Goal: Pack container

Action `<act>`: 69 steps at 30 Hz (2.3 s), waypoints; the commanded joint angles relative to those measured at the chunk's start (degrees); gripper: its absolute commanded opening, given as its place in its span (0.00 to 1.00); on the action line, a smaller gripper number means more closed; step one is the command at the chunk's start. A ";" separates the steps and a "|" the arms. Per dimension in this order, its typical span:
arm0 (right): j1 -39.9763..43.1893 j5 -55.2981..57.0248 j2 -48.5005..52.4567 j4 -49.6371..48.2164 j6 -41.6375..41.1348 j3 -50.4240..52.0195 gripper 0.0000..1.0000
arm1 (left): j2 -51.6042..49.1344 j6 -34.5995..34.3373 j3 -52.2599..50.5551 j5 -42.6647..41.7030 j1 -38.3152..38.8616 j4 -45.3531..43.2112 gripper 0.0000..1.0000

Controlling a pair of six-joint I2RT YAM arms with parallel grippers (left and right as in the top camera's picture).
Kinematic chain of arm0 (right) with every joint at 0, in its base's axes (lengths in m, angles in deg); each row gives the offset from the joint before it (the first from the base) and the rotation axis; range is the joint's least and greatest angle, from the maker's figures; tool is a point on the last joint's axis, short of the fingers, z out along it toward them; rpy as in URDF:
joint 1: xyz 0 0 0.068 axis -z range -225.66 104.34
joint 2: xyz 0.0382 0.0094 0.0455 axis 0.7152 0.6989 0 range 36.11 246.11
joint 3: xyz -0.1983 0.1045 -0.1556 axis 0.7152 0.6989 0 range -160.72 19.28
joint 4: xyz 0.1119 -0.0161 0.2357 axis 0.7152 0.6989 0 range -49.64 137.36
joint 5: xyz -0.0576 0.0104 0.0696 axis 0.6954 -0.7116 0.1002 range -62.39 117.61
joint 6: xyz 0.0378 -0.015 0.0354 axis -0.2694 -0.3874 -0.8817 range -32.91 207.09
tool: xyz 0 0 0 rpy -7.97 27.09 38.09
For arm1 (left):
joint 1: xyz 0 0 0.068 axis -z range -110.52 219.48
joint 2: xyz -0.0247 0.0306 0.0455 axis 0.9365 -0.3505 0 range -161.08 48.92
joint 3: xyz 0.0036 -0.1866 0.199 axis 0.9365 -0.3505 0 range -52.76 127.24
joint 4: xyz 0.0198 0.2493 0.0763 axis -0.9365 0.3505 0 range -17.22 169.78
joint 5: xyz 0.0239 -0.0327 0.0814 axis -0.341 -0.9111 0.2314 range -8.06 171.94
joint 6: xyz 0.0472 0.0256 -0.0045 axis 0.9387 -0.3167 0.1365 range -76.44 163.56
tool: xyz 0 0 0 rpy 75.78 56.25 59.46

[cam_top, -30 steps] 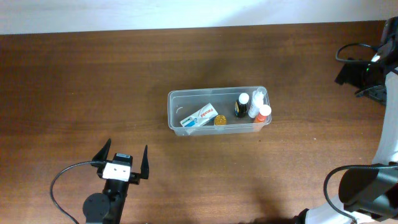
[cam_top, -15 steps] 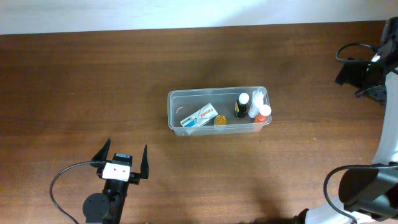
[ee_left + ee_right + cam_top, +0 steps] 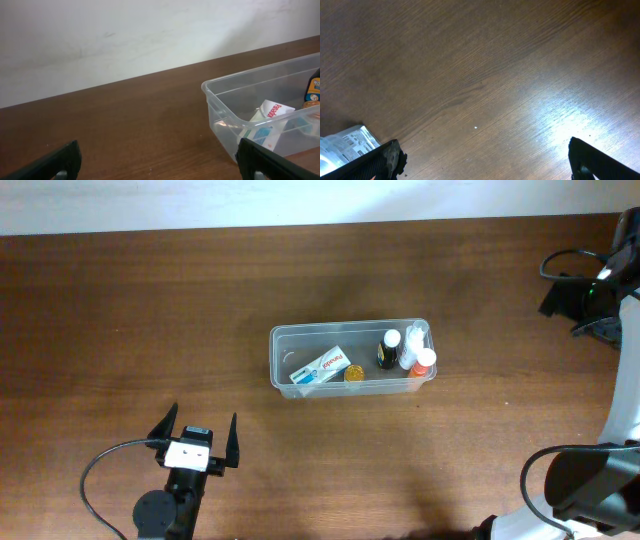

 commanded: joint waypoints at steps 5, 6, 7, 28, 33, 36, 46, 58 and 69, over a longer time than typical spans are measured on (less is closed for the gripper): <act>0.13 0.52 -0.11 -0.02 -0.72 0.20 0.98 | 0.55 0.74 -0.07 -0.22 -0.33 0.44 0.99; 0.13 0.52 -0.11 -0.02 -0.72 0.20 0.98 | 0.55 0.74 -0.07 -0.22 -0.33 0.44 0.99; 0.13 0.52 -0.11 -0.02 -0.72 0.20 0.98 | 0.55 0.74 -0.07 -0.22 -0.33 0.44 0.99; 0.02 2.84 -12.83 -0.57 0.13 0.22 0.98 | 0.55 0.74 -0.07 -0.22 -0.33 0.44 0.99; 0.00 0.24 -21.27 -2.97 -0.74 2.60 0.98 | 0.55 0.74 -0.07 -0.22 -0.33 0.44 0.99; -0.13 -3.23 -27.36 -8.15 -0.74 7.56 0.98 | 0.55 0.74 -0.07 -0.22 -0.33 0.44 0.99; -8.17 -4.87 -54.16 -30.82 -0.74 42.03 0.98 | 0.55 0.74 -0.07 -0.22 -0.33 0.44 0.99; -14.29 -8.02 -81.74 -51.25 -4.81 76.85 0.98 | 0.55 0.74 -0.07 -0.22 -0.33 0.44 0.99; -16.39 -9.90 -90.64 -79.14 -8.28 102.09 0.98 | 0.55 0.74 -0.07 -0.22 -0.33 0.44 0.99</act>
